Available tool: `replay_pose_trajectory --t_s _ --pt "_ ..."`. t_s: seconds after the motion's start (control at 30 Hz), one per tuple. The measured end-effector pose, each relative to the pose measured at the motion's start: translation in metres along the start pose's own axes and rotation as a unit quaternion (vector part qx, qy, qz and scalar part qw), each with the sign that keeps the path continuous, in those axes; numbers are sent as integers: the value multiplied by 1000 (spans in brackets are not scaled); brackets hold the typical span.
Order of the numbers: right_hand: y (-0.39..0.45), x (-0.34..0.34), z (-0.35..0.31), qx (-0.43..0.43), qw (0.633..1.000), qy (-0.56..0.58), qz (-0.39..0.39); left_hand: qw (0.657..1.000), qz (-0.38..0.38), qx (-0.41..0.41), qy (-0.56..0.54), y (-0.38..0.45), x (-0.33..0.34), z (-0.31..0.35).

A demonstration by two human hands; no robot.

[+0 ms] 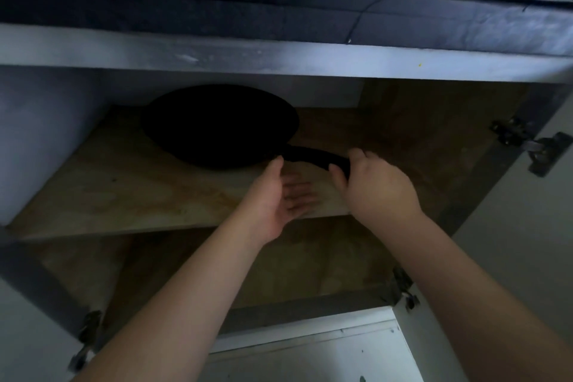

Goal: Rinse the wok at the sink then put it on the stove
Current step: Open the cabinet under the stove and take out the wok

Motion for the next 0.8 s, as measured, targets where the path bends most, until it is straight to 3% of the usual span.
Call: replay_pose_trajectory --t_s 0.1,0.17,0.33,0.4,0.47,0.6,0.63,0.8 --pt "-18 13 -11 -8 988 105 -114 997 -22 -36 -62 1 -1 -4" --pt "-37 22 -26 -16 958 211 -192 994 -37 -49 -85 0 0 -7" --pt "-83 43 -53 35 888 360 -284 984 -34 -75 -157 -8 -8 -19" --pt "-109 55 -63 86 798 467 -371 981 -45 -90 -165 -14 -11 -31" --pt "-138 60 -80 121 673 571 -455 975 -66 -108 -183 -22 -10 -42" --pt "-170 68 -103 196 433 717 -510 963 -91 -131 -217 -34 -12 -55" --pt "-173 71 -107 200 393 735 -516 966 -95 -129 -201 -36 -15 -57" --pt "-179 83 -118 164 340 762 -525 969 -95 -151 -171 -35 -26 -71"
Point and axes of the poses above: each hand's wrist, its own y-axis towards the middle knuckle, its own x-axis out of the palm, z = x × y, the point moved 10 cm from there along y, towards the middle knuckle, and after that the axes turned 15 degrees about -y, right-handed, at the moved point
